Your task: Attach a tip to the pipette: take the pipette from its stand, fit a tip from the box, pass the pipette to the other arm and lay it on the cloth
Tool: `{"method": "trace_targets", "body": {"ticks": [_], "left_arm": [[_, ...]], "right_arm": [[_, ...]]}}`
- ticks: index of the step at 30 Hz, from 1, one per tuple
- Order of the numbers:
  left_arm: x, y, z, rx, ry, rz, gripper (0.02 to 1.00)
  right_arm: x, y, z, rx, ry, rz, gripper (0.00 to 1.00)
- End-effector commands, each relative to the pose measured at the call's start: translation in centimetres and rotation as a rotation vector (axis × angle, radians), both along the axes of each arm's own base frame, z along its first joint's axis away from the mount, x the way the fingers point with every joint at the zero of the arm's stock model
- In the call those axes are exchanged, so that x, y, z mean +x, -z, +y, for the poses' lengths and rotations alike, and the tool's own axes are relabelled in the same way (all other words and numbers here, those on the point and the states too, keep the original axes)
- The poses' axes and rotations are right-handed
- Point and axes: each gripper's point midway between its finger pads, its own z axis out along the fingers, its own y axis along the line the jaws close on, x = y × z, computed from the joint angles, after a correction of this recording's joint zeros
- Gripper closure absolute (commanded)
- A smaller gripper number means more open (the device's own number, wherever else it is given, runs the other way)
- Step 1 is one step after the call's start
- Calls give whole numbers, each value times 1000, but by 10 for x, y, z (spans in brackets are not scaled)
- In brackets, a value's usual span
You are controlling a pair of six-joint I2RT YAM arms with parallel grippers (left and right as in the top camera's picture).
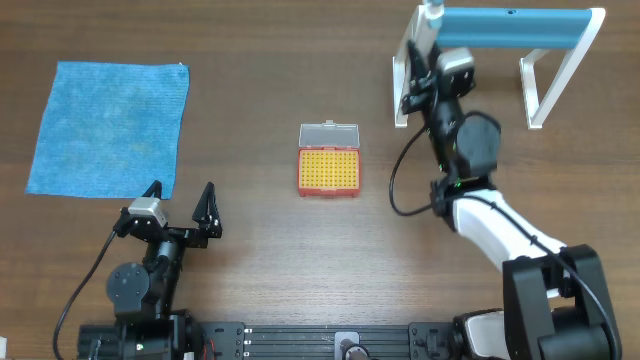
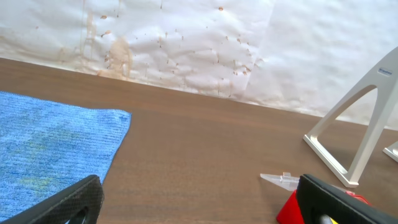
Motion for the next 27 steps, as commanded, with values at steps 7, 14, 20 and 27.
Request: {"method": "trace_targets", "body": {"ticks": [7, 14, 20, 27], "left_arm": [[0, 1, 3, 14, -17, -2, 20], [0, 1, 3, 14, -17, -2, 23], [0, 1, 3, 14, -17, -2, 23], [0, 1, 3, 14, -17, -2, 20]], "right_arm": [[-79, 33, 90, -88, -412, -37, 921], [-108, 39, 125, -108, -556, -35, 923], [-119, 52, 133, -114, -590, -3, 921], [-114, 81, 142, -126, -599, 77, 921]]}}
